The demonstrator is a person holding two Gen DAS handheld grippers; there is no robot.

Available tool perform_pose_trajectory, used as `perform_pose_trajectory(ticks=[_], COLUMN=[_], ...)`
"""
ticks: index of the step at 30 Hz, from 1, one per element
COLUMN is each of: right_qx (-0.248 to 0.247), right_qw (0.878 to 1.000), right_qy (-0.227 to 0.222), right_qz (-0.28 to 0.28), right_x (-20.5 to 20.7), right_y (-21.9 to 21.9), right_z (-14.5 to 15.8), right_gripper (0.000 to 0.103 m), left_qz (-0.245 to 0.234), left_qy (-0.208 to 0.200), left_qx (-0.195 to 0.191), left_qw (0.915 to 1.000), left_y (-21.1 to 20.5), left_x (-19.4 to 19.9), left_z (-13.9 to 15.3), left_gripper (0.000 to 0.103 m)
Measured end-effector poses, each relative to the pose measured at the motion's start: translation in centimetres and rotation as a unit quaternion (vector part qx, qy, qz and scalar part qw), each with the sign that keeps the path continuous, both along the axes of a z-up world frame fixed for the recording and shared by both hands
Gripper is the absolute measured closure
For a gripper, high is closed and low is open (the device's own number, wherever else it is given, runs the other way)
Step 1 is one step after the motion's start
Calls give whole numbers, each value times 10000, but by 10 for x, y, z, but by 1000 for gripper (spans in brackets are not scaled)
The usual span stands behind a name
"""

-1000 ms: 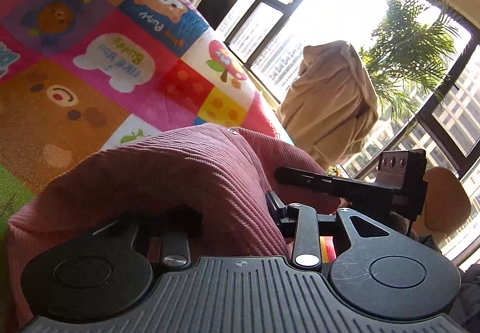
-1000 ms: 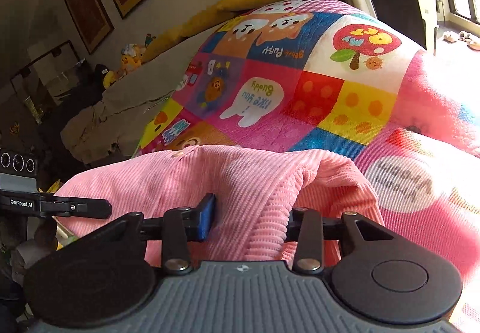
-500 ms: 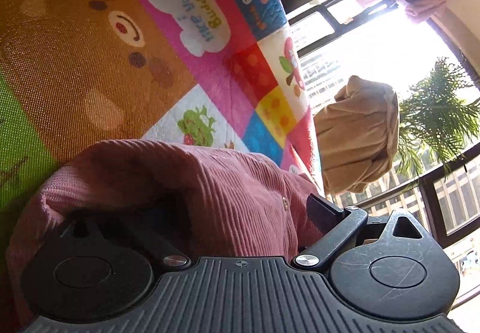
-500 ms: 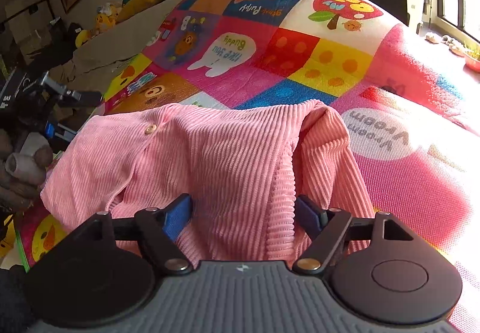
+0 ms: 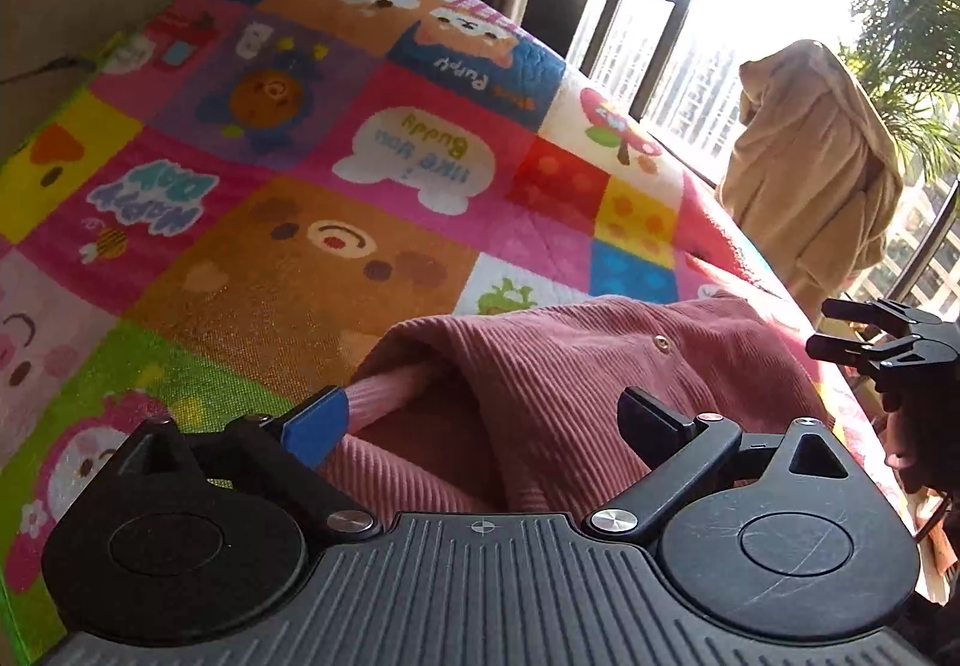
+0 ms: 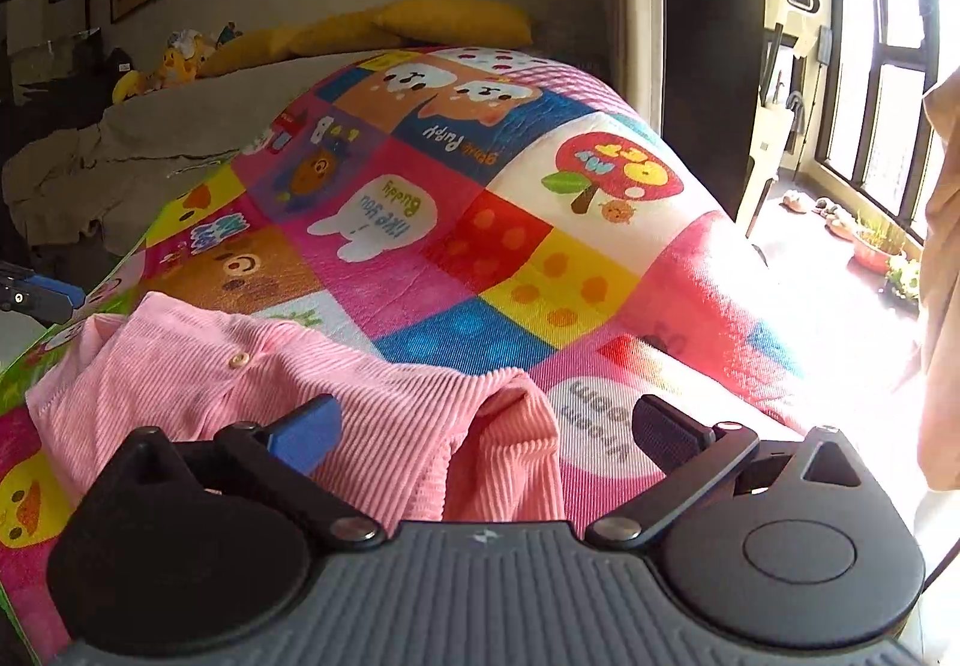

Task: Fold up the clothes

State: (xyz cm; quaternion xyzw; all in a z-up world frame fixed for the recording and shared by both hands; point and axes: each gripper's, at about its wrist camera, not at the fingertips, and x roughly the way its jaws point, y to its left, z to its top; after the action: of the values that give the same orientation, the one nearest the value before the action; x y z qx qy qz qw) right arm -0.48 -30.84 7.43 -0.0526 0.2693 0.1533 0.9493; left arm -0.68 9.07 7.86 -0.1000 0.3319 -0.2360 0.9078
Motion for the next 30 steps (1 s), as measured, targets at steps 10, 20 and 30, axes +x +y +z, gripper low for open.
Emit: perform_pose_trajectory(ticks=[10, 20, 30], right_qx=[-1093, -1213, -200], right_qw=[9879, 9768, 9963], right_qy=[471, 538, 190], right_qz=[-1000, -1682, -809], right_x=[69, 56, 3], right_y=[25, 1, 17], right_z=[-50, -65, -22], right_gripper=[0, 0, 0], left_qz=[366, 334, 377], left_qy=[131, -313, -324], left_qx=[275, 623, 484], left_qw=[9989, 9970, 9976], left_y=[-64, -70, -67], left_x=[43, 27, 27], left_z=[-59, -68, -70], left_gripper=[0, 0, 0])
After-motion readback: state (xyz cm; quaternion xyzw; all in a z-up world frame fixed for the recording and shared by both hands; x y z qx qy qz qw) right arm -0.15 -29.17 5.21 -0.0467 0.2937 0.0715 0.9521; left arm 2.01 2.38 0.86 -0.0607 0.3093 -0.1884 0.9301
